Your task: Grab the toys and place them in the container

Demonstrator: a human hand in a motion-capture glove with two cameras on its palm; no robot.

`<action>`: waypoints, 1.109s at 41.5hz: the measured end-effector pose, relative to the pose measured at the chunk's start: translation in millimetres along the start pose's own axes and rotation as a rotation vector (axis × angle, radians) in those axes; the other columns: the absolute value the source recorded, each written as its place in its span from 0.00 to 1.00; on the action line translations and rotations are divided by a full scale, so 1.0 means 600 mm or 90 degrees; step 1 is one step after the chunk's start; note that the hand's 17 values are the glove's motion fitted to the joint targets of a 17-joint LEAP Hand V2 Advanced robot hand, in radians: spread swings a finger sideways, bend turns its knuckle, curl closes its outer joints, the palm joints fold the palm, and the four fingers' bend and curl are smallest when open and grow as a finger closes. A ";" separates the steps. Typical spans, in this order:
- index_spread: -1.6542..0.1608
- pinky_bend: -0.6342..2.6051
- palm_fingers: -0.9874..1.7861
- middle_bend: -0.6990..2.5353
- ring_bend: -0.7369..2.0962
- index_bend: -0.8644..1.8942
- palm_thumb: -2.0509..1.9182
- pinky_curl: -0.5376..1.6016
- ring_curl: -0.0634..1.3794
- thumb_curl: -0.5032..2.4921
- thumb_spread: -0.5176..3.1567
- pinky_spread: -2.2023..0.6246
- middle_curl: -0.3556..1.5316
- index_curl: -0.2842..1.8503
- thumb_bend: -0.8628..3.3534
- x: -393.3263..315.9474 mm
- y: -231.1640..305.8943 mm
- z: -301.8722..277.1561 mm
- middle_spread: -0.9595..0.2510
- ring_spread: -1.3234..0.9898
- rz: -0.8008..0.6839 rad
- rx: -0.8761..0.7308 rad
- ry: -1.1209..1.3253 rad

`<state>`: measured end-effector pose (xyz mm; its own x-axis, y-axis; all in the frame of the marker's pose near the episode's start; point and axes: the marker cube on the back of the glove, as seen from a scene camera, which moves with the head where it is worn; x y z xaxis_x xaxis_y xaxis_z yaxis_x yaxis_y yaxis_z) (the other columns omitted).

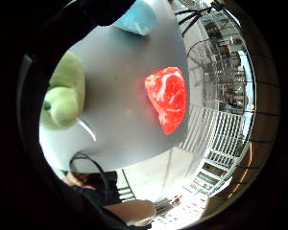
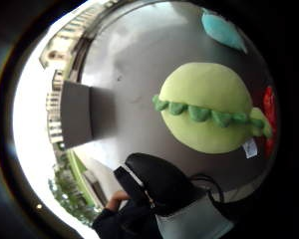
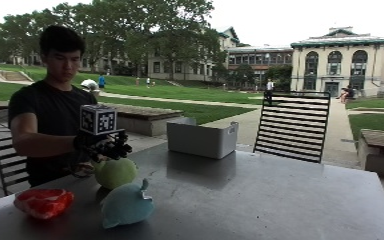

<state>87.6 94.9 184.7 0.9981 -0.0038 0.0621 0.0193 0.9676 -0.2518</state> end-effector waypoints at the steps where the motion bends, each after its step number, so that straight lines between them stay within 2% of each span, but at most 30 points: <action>1: 0.77 0.41 0.33 0.27 0.33 0.35 0.49 0.41 0.20 0.22 0.40 0.78 0.36 0.25 0.19 -0.002 0.000 0.006 0.71 0.46 -0.002 -0.005 0.000; 15: 0.77 0.49 0.33 0.28 0.35 0.32 0.52 0.45 0.23 0.23 0.41 0.79 0.37 0.21 0.20 -0.016 -0.006 0.087 0.70 0.47 -0.002 -0.021 0.028; 23: 0.74 0.57 0.44 0.26 0.47 0.34 0.62 0.46 0.29 0.26 0.45 0.74 0.36 0.19 0.25 -0.008 -0.017 0.128 0.68 0.48 0.015 -0.025 0.043; 24: 0.74 0.59 0.54 0.26 0.52 0.33 0.64 0.47 0.32 0.27 0.45 0.70 0.36 0.19 0.27 -0.007 -0.019 0.128 0.67 0.46 0.016 -0.026 0.040; 26: 0.73 0.58 0.58 0.27 0.55 0.34 0.66 0.45 0.31 0.28 0.46 0.68 0.36 0.18 0.28 -0.005 -0.023 0.127 0.66 0.44 0.019 -0.025 0.033; 27: 0.73 0.59 0.52 0.26 0.53 0.33 0.66 0.46 0.30 0.28 0.46 0.69 0.35 0.18 0.28 -0.005 -0.024 0.126 0.67 0.45 0.020 -0.024 0.029; 28: 0.73 0.57 0.60 0.29 0.57 0.36 0.67 0.45 0.35 0.29 0.46 0.66 0.38 0.19 0.28 -0.004 -0.026 0.124 0.63 0.43 0.020 -0.022 0.025; 29: 0.73 0.58 0.59 0.28 0.57 0.35 0.67 0.45 0.34 0.29 0.46 0.66 0.37 0.18 0.28 -0.005 -0.029 0.122 0.63 0.43 0.021 -0.018 0.021; 38: 0.73 0.47 0.79 0.38 0.60 0.42 0.76 0.41 0.36 0.34 0.42 0.62 0.43 0.22 0.33 -0.013 -0.045 0.098 0.54 0.39 0.025 0.055 0.039; 39: 0.73 0.49 0.75 0.37 0.59 0.40 0.75 0.42 0.36 0.34 0.42 0.62 0.42 0.22 0.32 -0.015 -0.045 0.094 0.53 0.39 0.027 0.061 0.041; 40: 0.73 0.45 0.83 0.40 0.61 0.43 0.77 0.40 0.37 0.34 0.43 0.61 0.44 0.23 0.34 -0.017 -0.045 0.089 0.53 0.39 0.029 0.067 0.043; 46: 0.75 0.42 0.84 0.45 0.62 0.49 0.78 0.39 0.38 0.37 0.40 0.60 0.47 0.27 0.35 -0.021 -0.046 0.048 0.52 0.39 0.041 0.079 0.018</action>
<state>73.0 75.4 218.8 0.9983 0.0542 0.0224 -0.0508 0.9899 -0.1323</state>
